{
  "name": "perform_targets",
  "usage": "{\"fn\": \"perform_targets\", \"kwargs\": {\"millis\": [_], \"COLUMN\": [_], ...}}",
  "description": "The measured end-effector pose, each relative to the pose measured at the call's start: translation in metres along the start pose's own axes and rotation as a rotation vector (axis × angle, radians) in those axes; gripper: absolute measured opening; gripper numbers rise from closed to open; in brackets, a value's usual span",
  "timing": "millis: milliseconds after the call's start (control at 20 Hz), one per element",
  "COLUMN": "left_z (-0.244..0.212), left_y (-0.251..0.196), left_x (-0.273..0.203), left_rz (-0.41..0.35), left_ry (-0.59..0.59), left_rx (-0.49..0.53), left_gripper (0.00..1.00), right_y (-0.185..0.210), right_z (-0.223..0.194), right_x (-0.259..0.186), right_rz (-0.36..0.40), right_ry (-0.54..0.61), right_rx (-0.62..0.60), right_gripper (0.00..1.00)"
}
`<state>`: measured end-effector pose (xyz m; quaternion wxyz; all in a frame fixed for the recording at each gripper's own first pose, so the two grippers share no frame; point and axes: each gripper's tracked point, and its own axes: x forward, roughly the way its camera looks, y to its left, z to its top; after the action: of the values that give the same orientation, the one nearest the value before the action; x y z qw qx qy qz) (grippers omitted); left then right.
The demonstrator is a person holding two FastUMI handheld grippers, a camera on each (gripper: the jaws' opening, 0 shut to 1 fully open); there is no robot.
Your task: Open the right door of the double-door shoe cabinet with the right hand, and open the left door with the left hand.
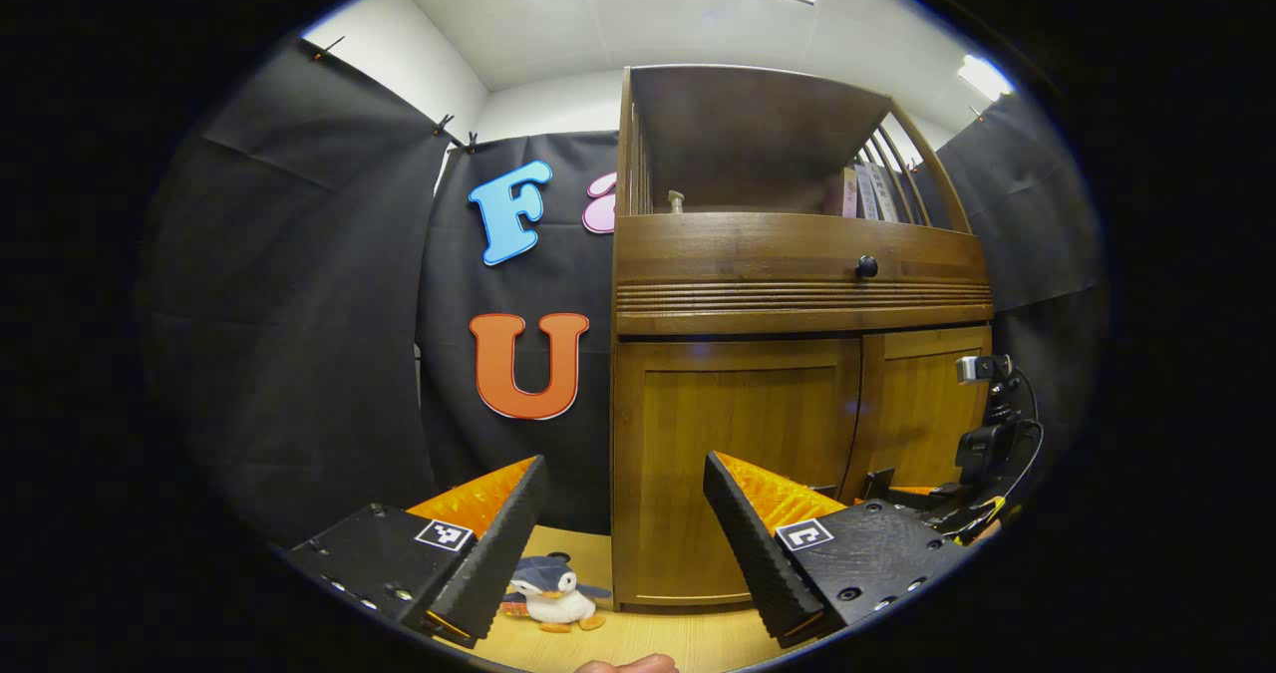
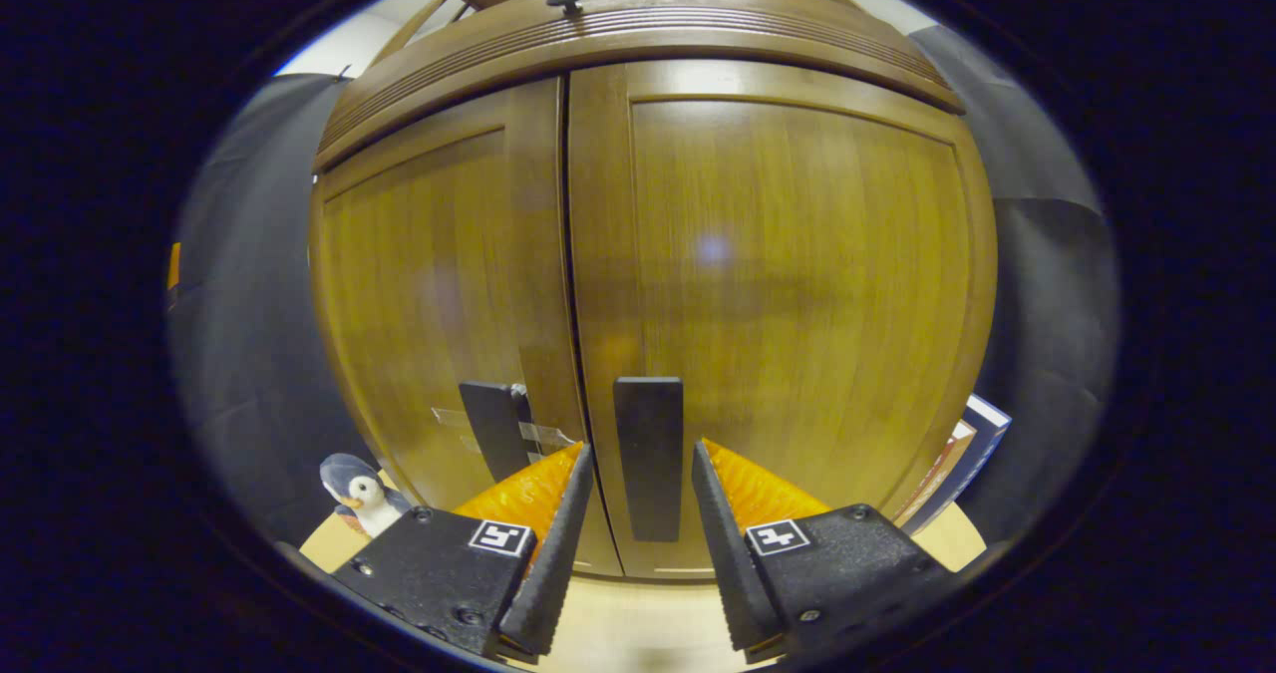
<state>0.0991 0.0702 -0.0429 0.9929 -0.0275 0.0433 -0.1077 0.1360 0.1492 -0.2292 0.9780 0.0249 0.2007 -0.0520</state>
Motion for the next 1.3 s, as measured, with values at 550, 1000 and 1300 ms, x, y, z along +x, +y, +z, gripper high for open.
{"fn": "perform_targets", "kwargs": {"millis": [550, 1000, 1300], "left_z": [-0.012, -0.011, -0.011], "left_y": [0.018, 0.0, -0.008], "left_x": [-0.013, -0.023, -0.027], "left_rz": [0.007, -0.005, -0.001], "left_ry": [0.032, 0.037, 0.038], "left_rx": [-0.008, -0.058, -0.069], "left_gripper": [0.94, 0.95, 0.94], "right_y": [-0.008, -0.009, -0.011], "right_z": [-0.008, -0.011, -0.019], "right_x": [0.025, 0.015, -0.011], "right_rz": [-0.054, -0.028, -0.005], "right_ry": [-0.013, -0.008, -0.007], "right_rx": [0.017, 0.015, 0.004], "right_gripper": [0.38, 0.3, 0.3]}}
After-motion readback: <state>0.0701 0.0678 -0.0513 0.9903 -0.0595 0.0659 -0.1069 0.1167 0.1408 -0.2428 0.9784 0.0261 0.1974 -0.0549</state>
